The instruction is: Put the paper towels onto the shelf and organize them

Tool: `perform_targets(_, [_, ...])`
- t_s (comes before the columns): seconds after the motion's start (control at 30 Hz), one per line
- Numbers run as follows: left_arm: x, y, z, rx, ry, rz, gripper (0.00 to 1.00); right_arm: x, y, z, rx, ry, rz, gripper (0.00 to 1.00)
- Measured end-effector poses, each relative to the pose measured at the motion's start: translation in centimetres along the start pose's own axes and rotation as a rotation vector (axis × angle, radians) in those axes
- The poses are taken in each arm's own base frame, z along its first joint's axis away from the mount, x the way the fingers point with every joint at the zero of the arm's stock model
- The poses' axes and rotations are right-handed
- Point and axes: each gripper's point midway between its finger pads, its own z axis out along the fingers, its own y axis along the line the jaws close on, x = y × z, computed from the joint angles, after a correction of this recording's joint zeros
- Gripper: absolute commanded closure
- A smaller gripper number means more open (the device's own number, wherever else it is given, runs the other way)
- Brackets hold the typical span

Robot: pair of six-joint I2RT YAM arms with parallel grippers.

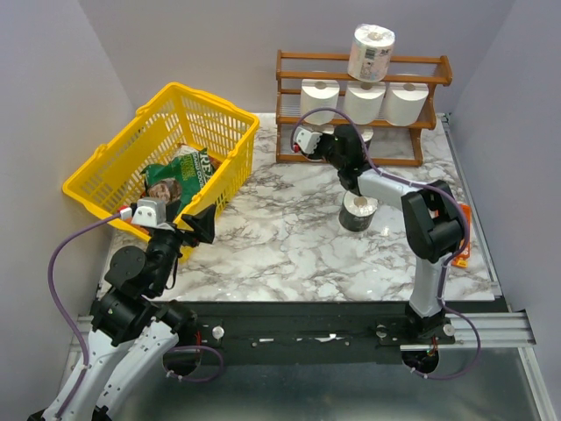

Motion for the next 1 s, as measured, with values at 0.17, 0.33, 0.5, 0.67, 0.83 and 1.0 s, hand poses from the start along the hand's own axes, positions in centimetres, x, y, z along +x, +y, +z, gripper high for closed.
perform_targets(0.17, [0.0,0.0,0.0,0.000,0.000,0.000,0.01,-0.1,0.6,0.0,-0.028,-0.009,-0.018,0.81])
perform_targets(0.33, [0.0,0.0,0.0,-0.001,0.000,0.000,0.01,0.2,1.0,0.2,-0.042,-0.005,-0.036,0.81])
perform_targets(0.5, [0.0,0.0,0.0,-0.003,-0.001,0.000,0.01,1.2,2.4,0.8,-0.072,0.014,-0.055,0.82])
perform_targets(0.67, [0.1,0.1,0.1,-0.004,0.002,0.002,0.01,1.7,2.9,1.6,-0.080,0.024,-0.064,0.83])
perform_targets(0.83, [0.2,0.1,0.2,-0.006,0.009,0.004,0.01,2.6,3.0,2.3,-0.062,0.053,-0.070,0.84])
perform_targets(1.0, [0.2,0.1,0.2,-0.010,0.009,0.004,0.01,3.1,3.3,1.5,-0.049,0.067,-0.082,0.84])
